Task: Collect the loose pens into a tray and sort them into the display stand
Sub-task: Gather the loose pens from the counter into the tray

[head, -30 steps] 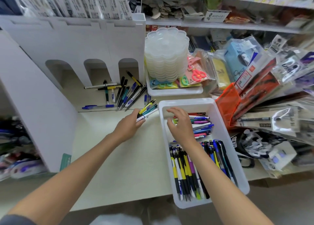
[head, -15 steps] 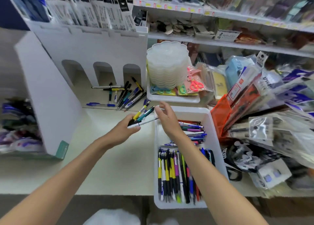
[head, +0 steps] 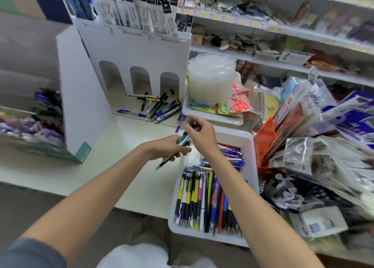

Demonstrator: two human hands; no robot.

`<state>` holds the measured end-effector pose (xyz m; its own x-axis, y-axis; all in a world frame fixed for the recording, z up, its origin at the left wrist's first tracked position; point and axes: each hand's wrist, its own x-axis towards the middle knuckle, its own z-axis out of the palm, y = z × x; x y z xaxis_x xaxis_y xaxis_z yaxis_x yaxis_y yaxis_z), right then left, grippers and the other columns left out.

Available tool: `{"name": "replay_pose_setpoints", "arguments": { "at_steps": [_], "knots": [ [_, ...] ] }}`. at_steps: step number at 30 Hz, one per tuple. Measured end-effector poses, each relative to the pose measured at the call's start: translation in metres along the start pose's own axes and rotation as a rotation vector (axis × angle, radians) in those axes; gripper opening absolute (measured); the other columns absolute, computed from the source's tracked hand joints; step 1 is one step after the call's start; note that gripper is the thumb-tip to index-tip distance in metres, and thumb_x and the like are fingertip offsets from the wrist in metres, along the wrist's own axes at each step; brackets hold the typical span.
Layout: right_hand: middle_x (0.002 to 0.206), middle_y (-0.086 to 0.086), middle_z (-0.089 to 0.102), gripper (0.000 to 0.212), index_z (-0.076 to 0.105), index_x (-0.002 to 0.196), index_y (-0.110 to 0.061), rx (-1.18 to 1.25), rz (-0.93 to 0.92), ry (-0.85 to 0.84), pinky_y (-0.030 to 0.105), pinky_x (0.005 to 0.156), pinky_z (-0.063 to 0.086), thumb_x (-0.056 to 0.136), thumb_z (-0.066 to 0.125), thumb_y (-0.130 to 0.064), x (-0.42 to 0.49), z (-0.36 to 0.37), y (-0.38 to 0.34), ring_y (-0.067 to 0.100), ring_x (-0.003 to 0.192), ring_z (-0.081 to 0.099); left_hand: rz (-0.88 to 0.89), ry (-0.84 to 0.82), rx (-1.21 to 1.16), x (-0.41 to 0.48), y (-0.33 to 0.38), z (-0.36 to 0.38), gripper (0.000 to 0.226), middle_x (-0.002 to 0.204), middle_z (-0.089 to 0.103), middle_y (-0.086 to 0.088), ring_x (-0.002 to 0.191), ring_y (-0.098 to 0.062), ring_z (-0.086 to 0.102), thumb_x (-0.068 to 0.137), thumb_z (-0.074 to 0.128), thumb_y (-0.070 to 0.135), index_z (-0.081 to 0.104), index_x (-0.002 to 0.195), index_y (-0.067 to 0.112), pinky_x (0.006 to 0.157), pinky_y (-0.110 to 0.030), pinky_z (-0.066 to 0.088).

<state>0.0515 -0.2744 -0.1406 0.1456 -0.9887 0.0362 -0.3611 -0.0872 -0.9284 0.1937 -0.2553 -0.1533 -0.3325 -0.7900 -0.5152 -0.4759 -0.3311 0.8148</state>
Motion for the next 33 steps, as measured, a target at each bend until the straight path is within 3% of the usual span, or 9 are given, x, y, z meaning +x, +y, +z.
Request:
{"name": "replay_pose_setpoints", "arguments": {
  "at_steps": [5, 14, 17, 20, 22, 26, 28, 31, 33],
  "knots": [
    [0.150, -0.005, 0.042, 0.048, 0.038, 0.149, -0.025, -0.028, 0.053, 0.066, 0.028, 0.112, 0.033, 0.102, 0.044, -0.019, -0.028, -0.038, 0.028, 0.009, 0.136, 0.037, 0.211, 0.222, 0.162, 0.025, 0.024, 0.034, 0.007, 0.084, 0.061, 0.001, 0.076, -0.015, 0.057, 0.098, 0.060, 0.023, 0.057, 0.094, 0.019, 0.065, -0.023, 0.044],
    [0.147, -0.009, 0.038, 0.048, 0.038, 0.148, -0.021, -0.086, 0.205, 0.231, 0.038, 0.118, 0.030, 0.101, 0.044, -0.013, -0.064, -0.097, 0.089, 0.012, 0.138, 0.036, 0.275, 0.264, 0.713, 0.106, 0.042, 0.099, 0.016, 0.105, 0.066, -0.006, 0.096, -0.027, 0.062, 0.095, 0.063, 0.025, 0.060, 0.108, 0.017, 0.071, -0.035, 0.046],
    [0.151, -0.006, 0.030, 0.049, 0.035, 0.149, -0.017, -0.259, 0.195, 0.191, 0.031, 0.122, 0.017, 0.101, 0.042, -0.009, -0.064, -0.103, 0.102, 0.011, 0.143, 0.025, 0.344, 0.259, 0.747, 0.122, 0.036, 0.110, 0.039, 0.117, 0.062, -0.004, 0.111, -0.026, 0.056, 0.087, 0.073, 0.036, 0.060, 0.120, 0.020, 0.088, -0.039, 0.047],
    [0.162, 0.000, 0.017, 0.055, 0.027, 0.153, -0.014, -0.414, 0.206, 0.071, 0.015, 0.114, 0.002, 0.100, 0.035, -0.002, -0.061, -0.105, 0.109, 0.009, 0.148, 0.010, 0.341, 0.414, 0.524, 0.114, 0.009, 0.106, 0.046, 0.129, 0.058, -0.002, 0.121, -0.022, 0.048, 0.090, 0.069, 0.033, 0.056, 0.133, 0.020, 0.104, -0.038, 0.039],
    [0.163, -0.001, 0.014, 0.055, 0.028, 0.153, -0.019, -0.437, 0.178, -0.014, 0.018, 0.117, 0.003, 0.101, 0.035, -0.003, -0.055, -0.103, 0.112, 0.010, 0.149, 0.007, 0.267, 0.534, 0.381, 0.102, -0.009, 0.100, 0.041, 0.135, 0.053, -0.003, 0.128, -0.022, 0.043, 0.097, 0.059, 0.024, 0.052, 0.137, 0.018, 0.109, -0.037, 0.034],
    [0.164, 0.001, 0.014, 0.047, 0.034, 0.152, -0.030, -0.588, 0.107, -0.170, 0.039, 0.124, 0.005, 0.106, 0.039, -0.023, -0.034, -0.091, 0.127, 0.020, 0.151, 0.006, 0.126, 0.350, 0.203, 0.087, -0.013, 0.099, 0.057, 0.166, 0.007, -0.008, 0.153, -0.024, 0.010, 0.106, 0.043, 0.024, 0.019, 0.158, 0.017, 0.122, -0.039, 0.013],
    [0.163, 0.004, 0.016, 0.045, 0.036, 0.151, -0.031, -0.638, 0.124, -0.234, 0.040, 0.123, 0.004, 0.106, 0.038, -0.027, -0.024, -0.088, 0.134, 0.022, 0.151, 0.008, 0.101, 0.257, 0.140, 0.086, -0.009, 0.101, 0.061, 0.166, -0.006, -0.010, 0.151, -0.027, 0.018, 0.107, 0.039, 0.026, 0.009, 0.159, 0.018, 0.121, -0.036, 0.018],
    [0.158, 0.009, 0.029, 0.040, 0.050, 0.143, -0.027, -0.651, 0.150, -0.222, 0.043, 0.122, 0.012, 0.104, 0.042, -0.020, -0.017, -0.090, 0.140, 0.028, 0.147, 0.021, 0.158, 0.219, 0.115, 0.080, -0.004, 0.104, 0.052, 0.162, 0.018, -0.008, 0.124, -0.021, 0.053, 0.107, 0.039, 0.018, 0.020, 0.156, 0.014, 0.089, -0.006, 0.043],
    [0.153, 0.010, 0.036, 0.039, 0.055, 0.138, -0.027, -0.639, 0.155, -0.203, 0.045, 0.120, 0.017, 0.102, 0.045, -0.017, -0.015, -0.092, 0.138, 0.030, 0.143, 0.026, 0.189, 0.237, 0.103, 0.077, -0.003, 0.103, 0.051, 0.153, 0.035, -0.007, 0.111, -0.016, 0.058, 0.107, 0.040, 0.016, 0.023, 0.154, 0.011, 0.084, -0.008, 0.047]
  ]
}}
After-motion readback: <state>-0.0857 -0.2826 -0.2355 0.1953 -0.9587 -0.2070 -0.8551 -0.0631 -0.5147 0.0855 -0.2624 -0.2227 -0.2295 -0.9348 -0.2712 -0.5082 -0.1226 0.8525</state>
